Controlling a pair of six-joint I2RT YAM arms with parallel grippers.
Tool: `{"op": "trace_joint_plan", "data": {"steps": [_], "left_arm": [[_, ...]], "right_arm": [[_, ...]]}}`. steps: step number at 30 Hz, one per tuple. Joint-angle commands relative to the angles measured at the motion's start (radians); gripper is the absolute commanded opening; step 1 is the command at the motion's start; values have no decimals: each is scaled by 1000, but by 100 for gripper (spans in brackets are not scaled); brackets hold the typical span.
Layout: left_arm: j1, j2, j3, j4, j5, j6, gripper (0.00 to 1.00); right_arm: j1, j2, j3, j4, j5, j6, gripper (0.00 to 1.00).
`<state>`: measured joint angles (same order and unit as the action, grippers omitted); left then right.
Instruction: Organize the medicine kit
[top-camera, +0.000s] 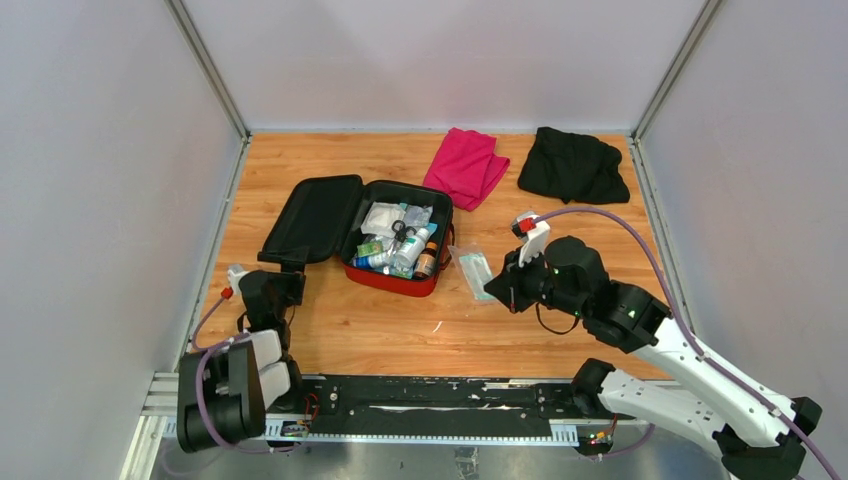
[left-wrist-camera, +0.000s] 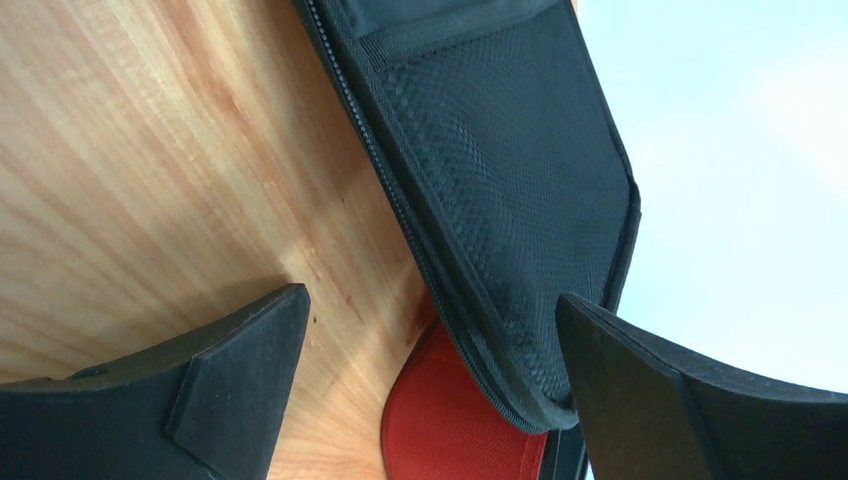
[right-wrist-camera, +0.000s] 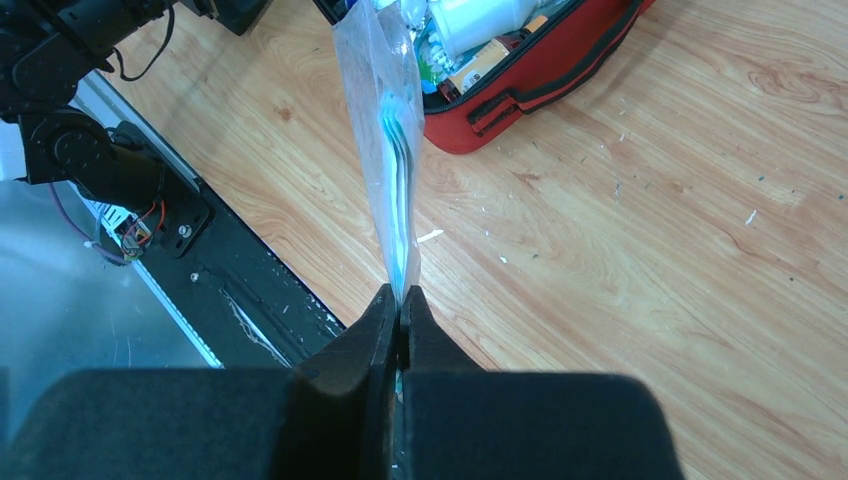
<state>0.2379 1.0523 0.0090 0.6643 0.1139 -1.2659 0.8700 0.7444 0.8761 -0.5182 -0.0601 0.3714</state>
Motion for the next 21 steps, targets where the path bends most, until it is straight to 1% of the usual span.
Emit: {"op": "trace_joint_plan", "data": {"steps": [1, 5, 8, 9, 10, 11, 12, 14, 17, 19, 21], "left_arm": [[33, 136, 10, 253, 41, -27, 100], [84, 296, 33, 443, 95, -73, 100], [120, 455, 52, 647, 148, -119, 100], [130, 541, 62, 723, 165, -142, 100], [139, 587, 73, 805, 180, -165, 100], [147, 666, 89, 893, 204, -195, 100], [155, 747, 120, 910, 238, -221, 100], [160, 809, 160, 911, 259, -211, 100], [167, 810, 176, 909, 229, -151, 100], [178, 802, 187, 909, 225, -147, 99], [191, 797, 203, 908, 232, -147, 95]], "right_arm": [[-11, -26, 2, -19, -4, 3, 0], [-10, -33, -4, -20, -1, 3, 0], [-11, -33, -7, -20, 1, 5, 0], [-11, -31, -8, -20, 0, 5, 0], [-11, -29, -9, -20, -1, 5, 0], [-11, -27, -7, -20, -1, 5, 0], [-11, -26, -7, -20, -2, 4, 0], [-11, -22, -6, -20, -1, 3, 0], [-10, -22, -5, -20, 3, -1, 0], [-11, -22, -6, -22, 10, -1, 0], [-11, -17, -6, -21, 14, -2, 0]]}}
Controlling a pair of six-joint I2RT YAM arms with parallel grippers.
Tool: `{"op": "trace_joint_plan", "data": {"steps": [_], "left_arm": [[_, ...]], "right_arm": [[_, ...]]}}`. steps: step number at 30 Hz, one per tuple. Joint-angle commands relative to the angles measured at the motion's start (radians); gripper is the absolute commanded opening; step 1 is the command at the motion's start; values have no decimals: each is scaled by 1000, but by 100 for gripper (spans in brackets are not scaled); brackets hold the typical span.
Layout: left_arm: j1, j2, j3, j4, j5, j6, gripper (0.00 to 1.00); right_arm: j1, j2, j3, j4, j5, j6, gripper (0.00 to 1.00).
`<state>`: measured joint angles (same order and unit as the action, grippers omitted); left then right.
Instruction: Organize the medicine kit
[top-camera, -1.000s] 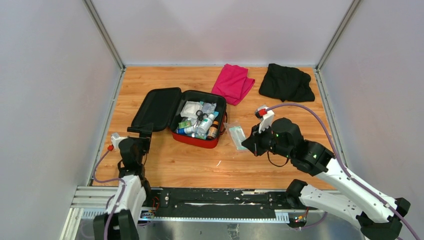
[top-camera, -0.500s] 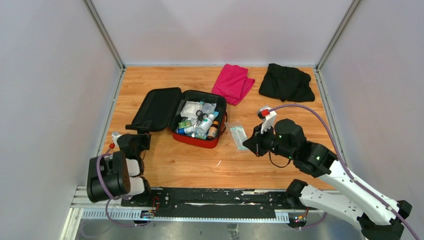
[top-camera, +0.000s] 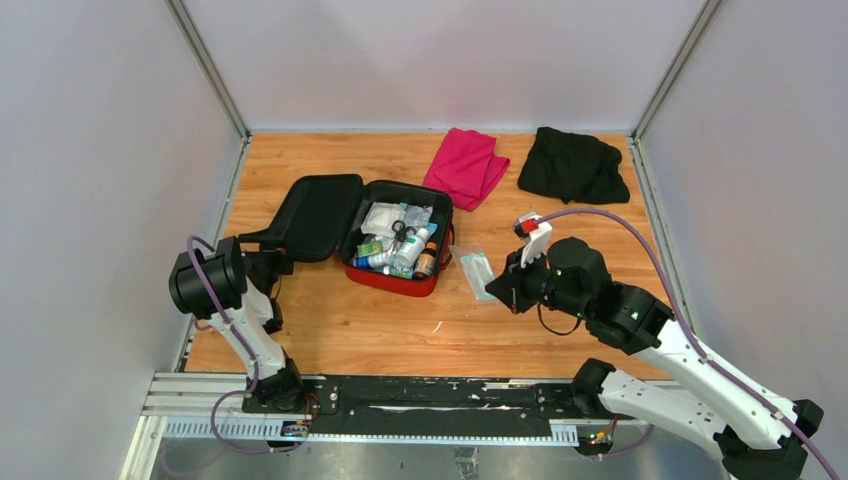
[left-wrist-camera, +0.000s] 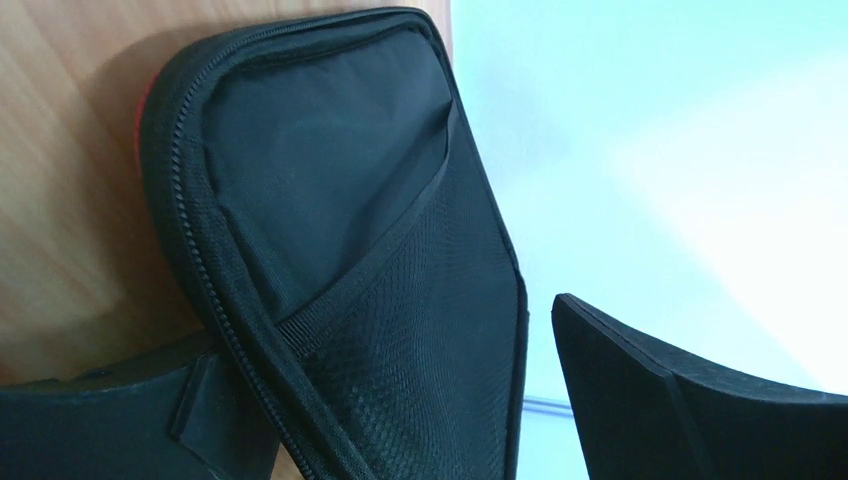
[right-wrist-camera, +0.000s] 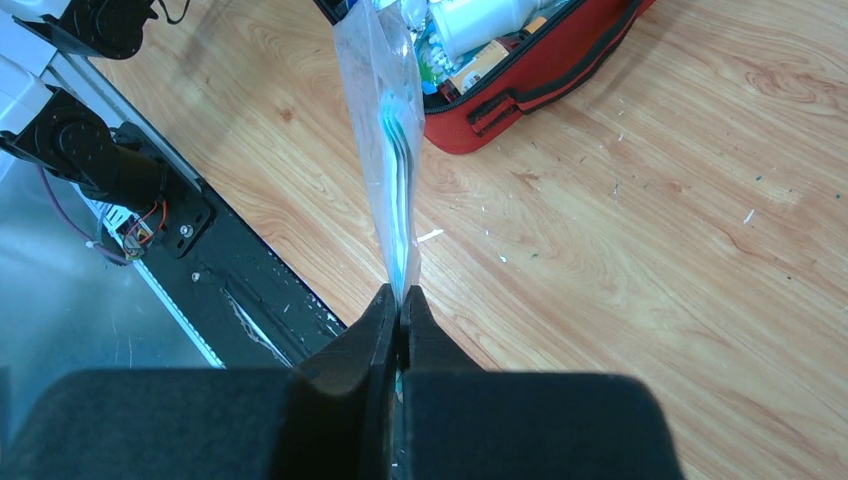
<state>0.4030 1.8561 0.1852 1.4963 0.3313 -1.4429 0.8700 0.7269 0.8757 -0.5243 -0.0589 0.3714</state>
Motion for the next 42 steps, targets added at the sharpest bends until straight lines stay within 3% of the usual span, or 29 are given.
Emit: {"op": "trace_joint_plan", "data": {"steps": [1, 7, 13, 16, 22, 25, 33, 39, 42], "left_arm": [[32, -8, 36, 76, 21, 30, 93], [48, -40, 95, 76, 109, 59, 80], [47, -183, 89, 18, 151, 100, 74], [47, -314, 95, -159, 164, 192, 75], [46, -704, 185, -773, 114, 498, 79], [46, -814, 238, -983, 95, 573, 80], [44, -798, 334, -1181, 251, 631, 71], [44, -829, 505, -1543, 214, 843, 70], [45, -825, 566, -1623, 228, 889, 71]], "right_arm": [[-11, 5, -4, -15, 12, -1, 0], [-10, 21, 0, -14, 4, -3, 0], [-11, 27, 6, -12, 2, -4, 0], [-11, 26, 5, -8, 4, 0, 0], [-11, 29, 6, -3, -8, 1, 0], [-11, 29, 2, 2, -14, 1, 0], [-11, 7, -8, 6, -30, 10, 0], [-11, -23, -31, 7, -25, 31, 0], [-10, -21, -29, 8, -33, 43, 0]]}}
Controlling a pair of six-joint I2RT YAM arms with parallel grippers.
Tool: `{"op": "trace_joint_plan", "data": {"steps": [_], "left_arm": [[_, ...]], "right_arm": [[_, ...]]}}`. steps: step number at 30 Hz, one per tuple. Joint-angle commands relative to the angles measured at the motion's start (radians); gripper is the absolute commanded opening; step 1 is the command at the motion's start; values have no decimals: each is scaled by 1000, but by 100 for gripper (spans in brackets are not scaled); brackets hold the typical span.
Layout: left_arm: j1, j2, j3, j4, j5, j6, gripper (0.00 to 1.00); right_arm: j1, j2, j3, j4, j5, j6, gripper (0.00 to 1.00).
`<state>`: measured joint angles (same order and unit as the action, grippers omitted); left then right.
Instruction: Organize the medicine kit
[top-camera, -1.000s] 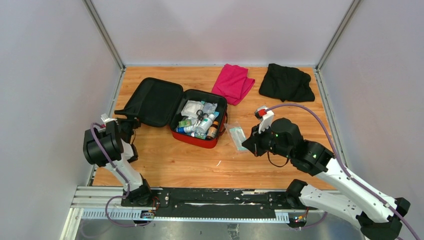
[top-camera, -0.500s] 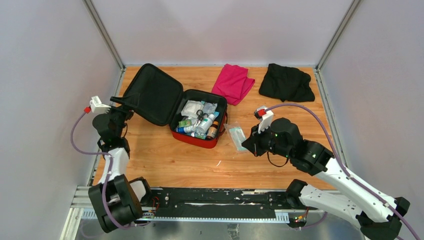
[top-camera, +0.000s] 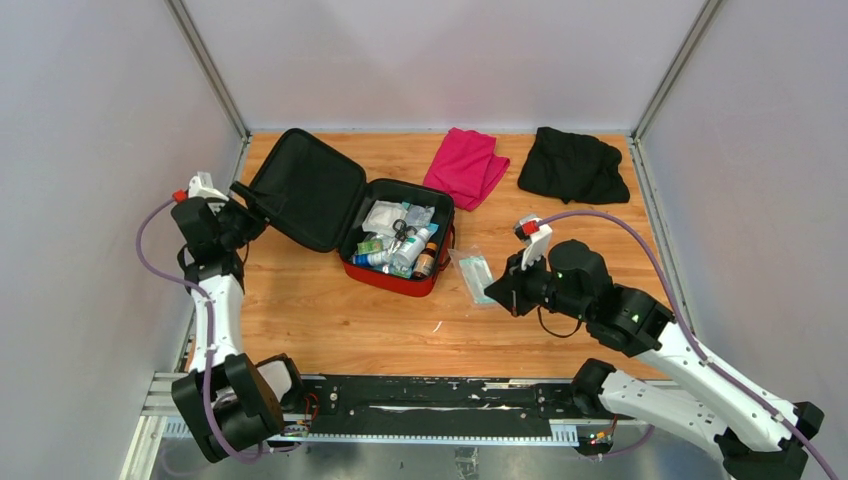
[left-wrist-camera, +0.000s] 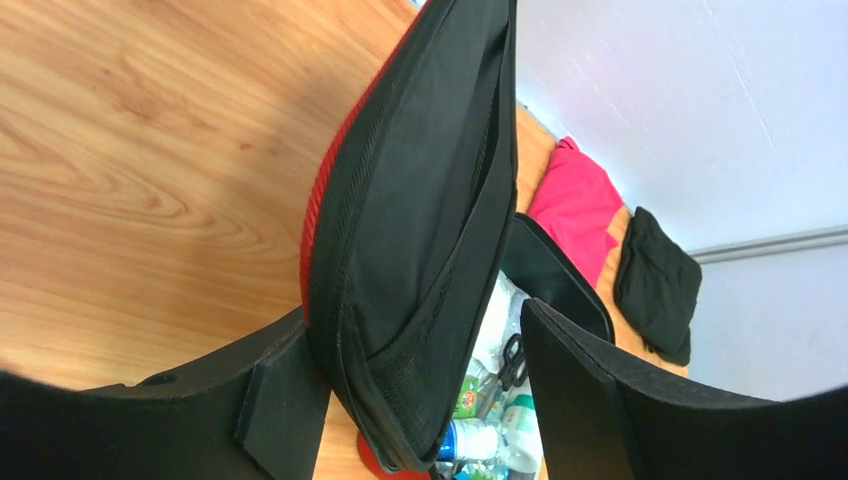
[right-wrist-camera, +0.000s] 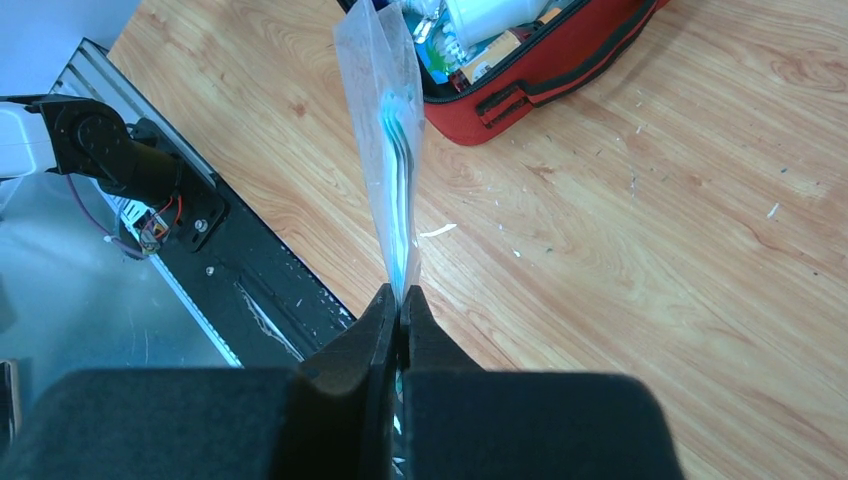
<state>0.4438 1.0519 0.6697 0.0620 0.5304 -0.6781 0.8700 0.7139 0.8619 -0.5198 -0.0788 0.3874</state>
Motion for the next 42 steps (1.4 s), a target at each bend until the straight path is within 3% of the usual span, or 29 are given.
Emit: {"op": "trace_joint_plan", "data": {"steps": [1, 12, 25, 31, 42], "left_arm": [[4, -22, 88, -185, 39, 120, 71], [3, -8, 140, -165, 95, 88, 67], [-51, 5, 282, -317, 17, 198, 65], [-94, 1, 335, -407, -83, 276, 58], [-124, -19, 355, -445, -141, 306, 47]], "right_arm": [[-11, -7, -14, 4, -16, 29, 0], [-11, 2, -15, 6, -23, 49, 0], [-11, 35, -15, 14, -29, 39, 0], [-11, 39, -27, 25, -32, 44, 0], [-10, 48, -26, 31, -39, 41, 0]]}}
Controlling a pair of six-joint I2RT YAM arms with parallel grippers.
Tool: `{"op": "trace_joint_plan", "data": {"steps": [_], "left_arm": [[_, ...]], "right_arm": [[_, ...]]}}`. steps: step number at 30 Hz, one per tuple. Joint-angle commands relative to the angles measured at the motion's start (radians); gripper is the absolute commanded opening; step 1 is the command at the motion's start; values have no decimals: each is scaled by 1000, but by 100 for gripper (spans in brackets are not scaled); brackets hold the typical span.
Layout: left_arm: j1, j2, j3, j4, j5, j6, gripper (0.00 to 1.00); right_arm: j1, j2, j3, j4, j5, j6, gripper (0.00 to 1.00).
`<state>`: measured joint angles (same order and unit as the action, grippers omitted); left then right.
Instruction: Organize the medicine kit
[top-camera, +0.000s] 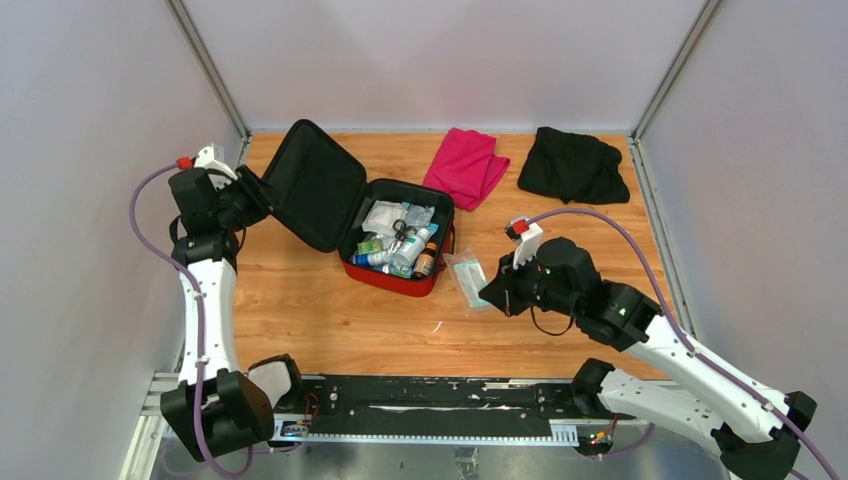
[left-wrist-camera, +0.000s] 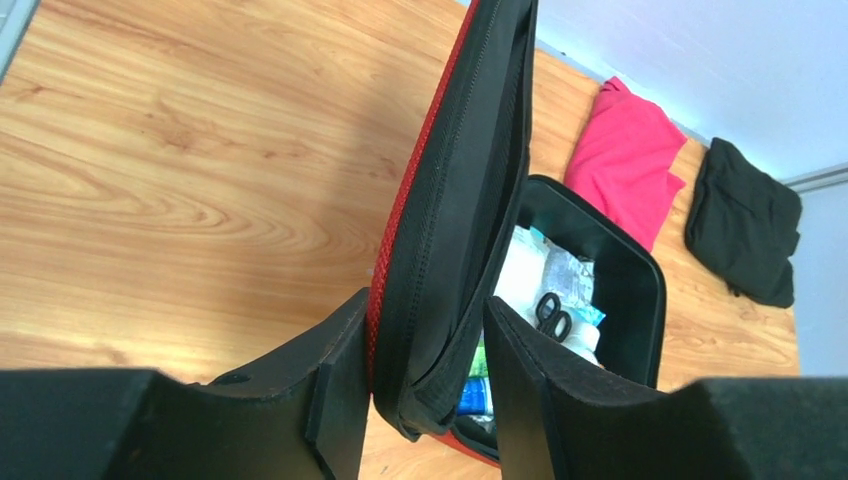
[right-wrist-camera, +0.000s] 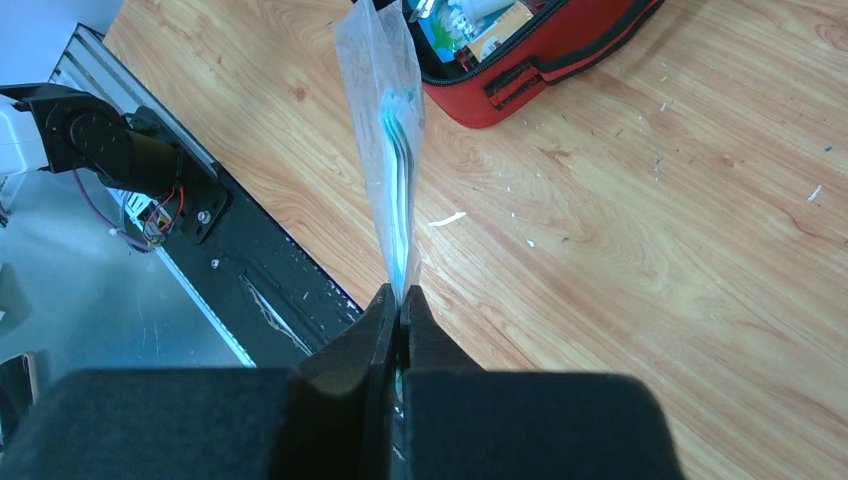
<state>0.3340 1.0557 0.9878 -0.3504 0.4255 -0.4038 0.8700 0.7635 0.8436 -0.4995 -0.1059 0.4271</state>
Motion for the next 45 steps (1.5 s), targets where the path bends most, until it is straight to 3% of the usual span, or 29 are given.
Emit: {"op": "trace_joint_plan", "data": {"steps": [1, 9, 12, 16, 21, 28, 35, 41, 42, 45], "left_arm": [[-20, -29, 38, -40, -44, 36, 45], [-162, -139, 20, -143, -172, 56, 23], [-178, -186, -6, -178, -182, 26, 10], [-195, -238, -35, -227, -163, -29, 0], [-265, -327, -94, -268, -180, -134, 0], [-443, -413, -145, -273, -284, -221, 0], [-627, -417, -169, -271, -394, -284, 0], [-759, -420, -168, -270, -490, -341, 0], [-765, -416, -160, -270, -497, -341, 2], [-768, -406, -129, -270, -516, -319, 27]], "right_arm": [[-10, 0, -8, 9, -12, 2, 0], [-11, 6, 9, 13, 21, 1, 0], [-10, 17, 28, 13, 31, 3, 0], [-10, 40, 51, 14, 44, 18, 0], [-9, 76, 87, 13, 102, 90, 0], [-10, 167, 213, 13, 217, 265, 0], [-9, 345, 404, 5, 224, 442, 0], [-9, 445, 465, 44, 181, 565, 0], [-8, 455, 472, 52, 176, 572, 0], [-7, 474, 489, 61, 171, 576, 0]]}}
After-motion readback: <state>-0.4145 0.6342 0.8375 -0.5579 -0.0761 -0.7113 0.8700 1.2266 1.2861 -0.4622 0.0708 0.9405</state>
